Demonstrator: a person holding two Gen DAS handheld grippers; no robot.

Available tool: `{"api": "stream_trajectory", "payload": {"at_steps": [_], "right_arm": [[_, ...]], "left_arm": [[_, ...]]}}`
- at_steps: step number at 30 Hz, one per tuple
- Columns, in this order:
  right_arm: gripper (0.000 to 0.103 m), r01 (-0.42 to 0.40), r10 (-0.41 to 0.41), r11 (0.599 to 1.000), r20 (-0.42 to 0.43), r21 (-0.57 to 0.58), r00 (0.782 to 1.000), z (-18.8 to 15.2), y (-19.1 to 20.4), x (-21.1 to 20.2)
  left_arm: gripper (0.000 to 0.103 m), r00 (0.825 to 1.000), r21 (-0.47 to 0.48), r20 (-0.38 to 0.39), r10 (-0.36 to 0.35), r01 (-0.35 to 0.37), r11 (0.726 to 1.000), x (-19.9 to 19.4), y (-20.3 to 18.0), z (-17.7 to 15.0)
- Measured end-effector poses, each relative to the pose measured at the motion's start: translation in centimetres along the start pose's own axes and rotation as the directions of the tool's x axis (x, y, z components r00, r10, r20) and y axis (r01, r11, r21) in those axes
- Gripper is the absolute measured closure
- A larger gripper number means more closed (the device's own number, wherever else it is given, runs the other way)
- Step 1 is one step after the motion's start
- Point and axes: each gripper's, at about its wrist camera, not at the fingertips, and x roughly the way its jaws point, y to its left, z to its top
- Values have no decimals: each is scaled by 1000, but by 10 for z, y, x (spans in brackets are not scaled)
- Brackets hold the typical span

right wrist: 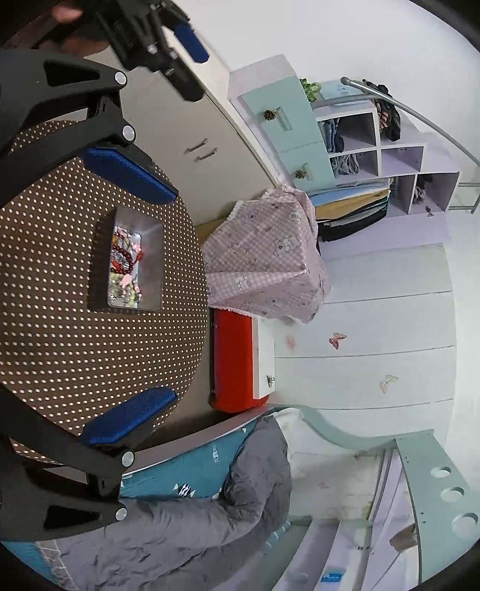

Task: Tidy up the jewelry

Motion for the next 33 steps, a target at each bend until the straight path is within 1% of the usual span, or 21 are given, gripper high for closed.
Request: {"api": "stream_trajectory", "payload": {"at_steps": [4, 7, 10, 17, 23, 26, 33], "right_arm": [[7, 30, -29, 999, 24, -14, 999, -3, 7, -13], [7, 52, -52, 998, 47, -18, 998, -2, 9, -22], [7, 57, -56, 998, 61, -11, 997, -4, 11, -29], [7, 76, -74, 997, 89, -18, 993, -4, 15, -38], [7, 84, -80, 996, 107, -25, 991, -3, 19, -44], [7, 83, -80, 996, 111, -23, 991, -2, 20, -46], [7, 91, -87, 996, 114, -26, 990, -2, 20, -46]], "left_arm": [[6, 998, 13, 35, 45, -45, 999, -18, -2, 4], [6, 997, 26, 39, 69, -70, 997, -22, -3, 4], [6, 995, 29, 45, 89, -90, 995, -27, -4, 5], [6, 993, 18, 70, 92, -94, 995, -40, -3, 7], [6, 990, 10, 110, 91, -92, 996, -53, -4, 10], [6, 988, 8, 124, 94, -96, 995, -55, -4, 10], [6, 988, -17, 128, 91, -90, 996, -54, -1, 7]]}}
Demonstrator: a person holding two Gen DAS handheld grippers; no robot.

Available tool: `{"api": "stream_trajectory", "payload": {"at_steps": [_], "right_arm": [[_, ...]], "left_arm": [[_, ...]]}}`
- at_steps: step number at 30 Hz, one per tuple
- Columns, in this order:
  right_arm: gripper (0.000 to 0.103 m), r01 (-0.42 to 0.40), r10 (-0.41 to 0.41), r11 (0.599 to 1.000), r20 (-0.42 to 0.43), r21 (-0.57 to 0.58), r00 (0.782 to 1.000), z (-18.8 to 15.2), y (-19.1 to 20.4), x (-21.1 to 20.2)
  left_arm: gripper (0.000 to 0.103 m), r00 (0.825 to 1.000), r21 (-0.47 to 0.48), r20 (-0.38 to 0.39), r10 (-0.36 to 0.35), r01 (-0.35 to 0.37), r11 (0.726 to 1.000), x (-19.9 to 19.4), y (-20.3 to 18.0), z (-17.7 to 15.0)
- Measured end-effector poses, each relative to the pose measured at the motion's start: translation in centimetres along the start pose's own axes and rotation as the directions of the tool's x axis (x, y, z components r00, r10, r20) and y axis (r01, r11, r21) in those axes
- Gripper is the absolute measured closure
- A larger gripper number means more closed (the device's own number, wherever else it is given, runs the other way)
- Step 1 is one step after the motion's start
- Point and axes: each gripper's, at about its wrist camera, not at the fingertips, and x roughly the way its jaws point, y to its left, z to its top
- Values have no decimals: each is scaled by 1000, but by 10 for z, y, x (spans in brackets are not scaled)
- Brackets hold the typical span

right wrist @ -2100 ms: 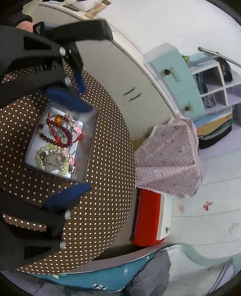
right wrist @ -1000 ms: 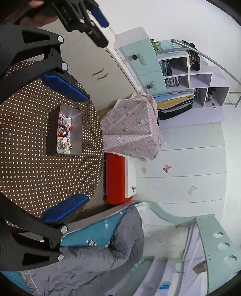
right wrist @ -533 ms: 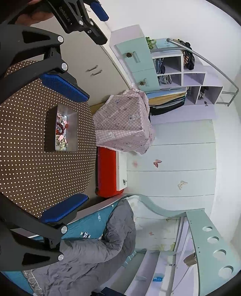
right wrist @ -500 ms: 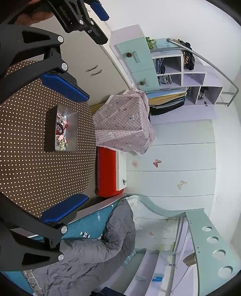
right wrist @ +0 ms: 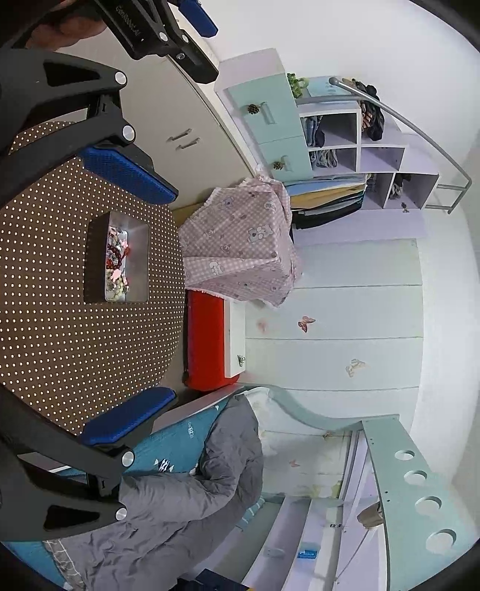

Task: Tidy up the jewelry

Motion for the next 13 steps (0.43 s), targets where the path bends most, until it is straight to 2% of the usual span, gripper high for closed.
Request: {"api": "stream_trajectory", "payload": {"at_steps": [13], "right_arm": [[7, -3, 3, 1000, -2, -3, 1000, 1, 4, 1]], "left_arm": [[6, 1000, 28, 27, 5, -6, 1000, -2, -9, -1]]}}
